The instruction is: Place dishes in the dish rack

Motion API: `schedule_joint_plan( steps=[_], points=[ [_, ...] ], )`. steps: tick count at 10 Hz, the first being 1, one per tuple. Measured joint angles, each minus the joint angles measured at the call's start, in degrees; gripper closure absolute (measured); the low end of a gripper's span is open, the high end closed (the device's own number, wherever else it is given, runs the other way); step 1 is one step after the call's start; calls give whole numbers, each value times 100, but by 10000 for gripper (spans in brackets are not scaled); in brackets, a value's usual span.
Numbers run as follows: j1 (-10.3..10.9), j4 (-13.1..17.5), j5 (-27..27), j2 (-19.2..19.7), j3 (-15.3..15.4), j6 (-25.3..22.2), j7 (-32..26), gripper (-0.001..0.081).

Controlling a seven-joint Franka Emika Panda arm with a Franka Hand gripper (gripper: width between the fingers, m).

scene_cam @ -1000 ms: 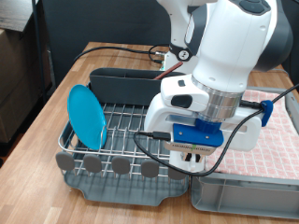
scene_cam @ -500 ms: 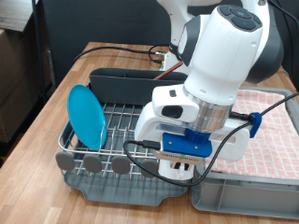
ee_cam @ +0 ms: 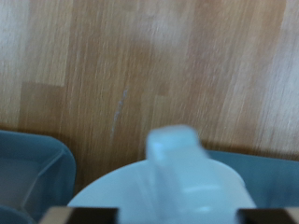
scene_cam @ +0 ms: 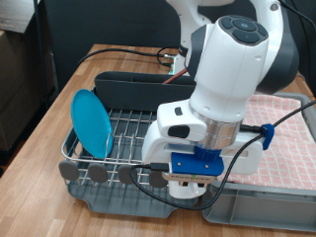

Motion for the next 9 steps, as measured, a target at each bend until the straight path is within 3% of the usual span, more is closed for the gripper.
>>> schedule_joint_plan(
  steps=[1, 2, 3, 4, 5, 6, 9],
  points=[
    [-9, 94, 10, 33, 31, -172, -27, 481],
    [-9, 164, 14, 53, 62, -313, -35, 481],
    [-9, 199, 14, 57, 83, -409, -35, 276],
    [-7, 225, 11, 58, 85, -518, -35, 276],
    [-5, 264, -16, 58, 81, -603, -35, 113],
    [-3, 290, -27, 58, 76, -616, -35, 35],
    [-3, 405, -14, 56, 79, -790, -78, 11]
  ],
)
